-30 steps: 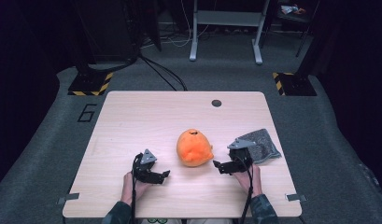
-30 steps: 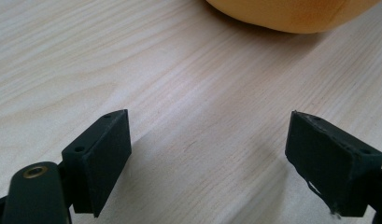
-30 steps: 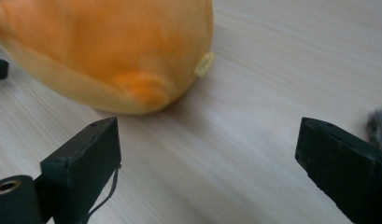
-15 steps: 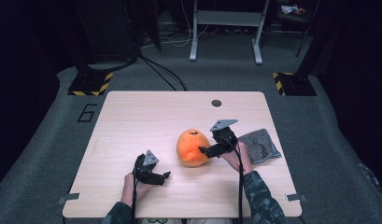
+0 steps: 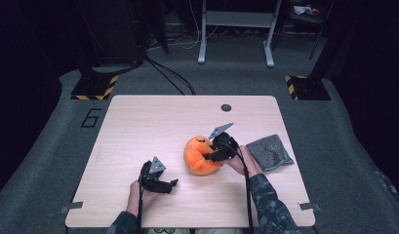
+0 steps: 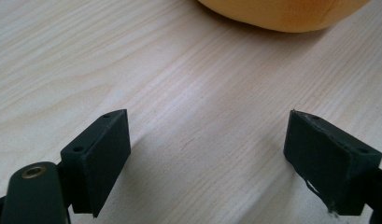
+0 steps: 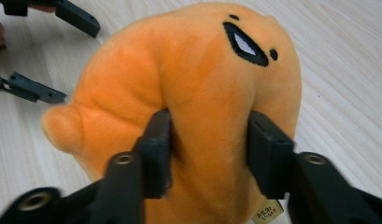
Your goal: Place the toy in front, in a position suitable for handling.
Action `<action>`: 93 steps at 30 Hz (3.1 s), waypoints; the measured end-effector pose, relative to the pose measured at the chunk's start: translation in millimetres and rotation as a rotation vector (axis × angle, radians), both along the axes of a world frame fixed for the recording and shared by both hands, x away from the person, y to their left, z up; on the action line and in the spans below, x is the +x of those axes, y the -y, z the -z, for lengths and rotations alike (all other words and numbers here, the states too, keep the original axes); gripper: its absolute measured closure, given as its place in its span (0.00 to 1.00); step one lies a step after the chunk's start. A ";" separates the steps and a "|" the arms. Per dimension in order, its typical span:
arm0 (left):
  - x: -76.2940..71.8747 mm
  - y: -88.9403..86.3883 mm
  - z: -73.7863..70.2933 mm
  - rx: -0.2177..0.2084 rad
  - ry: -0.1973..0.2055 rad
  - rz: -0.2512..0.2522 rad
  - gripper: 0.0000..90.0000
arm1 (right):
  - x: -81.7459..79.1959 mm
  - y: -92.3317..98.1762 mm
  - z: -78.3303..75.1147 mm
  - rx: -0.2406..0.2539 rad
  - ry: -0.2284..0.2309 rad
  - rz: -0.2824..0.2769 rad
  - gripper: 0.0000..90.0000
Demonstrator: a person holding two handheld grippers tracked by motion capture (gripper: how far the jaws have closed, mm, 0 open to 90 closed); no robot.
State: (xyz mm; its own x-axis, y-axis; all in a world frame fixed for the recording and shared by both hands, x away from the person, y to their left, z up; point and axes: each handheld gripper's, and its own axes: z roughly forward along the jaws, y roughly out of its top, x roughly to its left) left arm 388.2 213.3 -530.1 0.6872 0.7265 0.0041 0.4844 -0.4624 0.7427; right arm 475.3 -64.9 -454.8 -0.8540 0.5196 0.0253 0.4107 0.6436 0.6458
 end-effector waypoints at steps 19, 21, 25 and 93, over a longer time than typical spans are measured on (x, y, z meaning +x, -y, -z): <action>0.3 -0.3 0.0 0.002 0.004 0.001 0.16 | -28.3 6.6 -29.8 0.091 0.086 0.317 0.80; 0.2 -0.2 0.0 0.001 0.004 0.000 0.16 | -30.6 8.2 -35.3 0.092 0.094 0.378 0.79; 0.2 -0.2 0.0 0.001 0.004 0.000 0.16 | -35.2 12.8 -42.3 0.104 0.090 0.459 0.79; 0.2 -0.3 0.0 0.002 0.005 0.000 0.17 | 5.5 33.8 -5.8 -0.113 0.075 -0.072 0.66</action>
State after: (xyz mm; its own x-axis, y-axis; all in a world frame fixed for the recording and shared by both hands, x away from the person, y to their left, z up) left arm 388.4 213.6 -530.1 0.6868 0.7268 0.0090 0.4807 -0.4634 0.7445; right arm 480.8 -98.7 -449.0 -0.8863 0.4533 -0.0946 0.3147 0.7396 0.5949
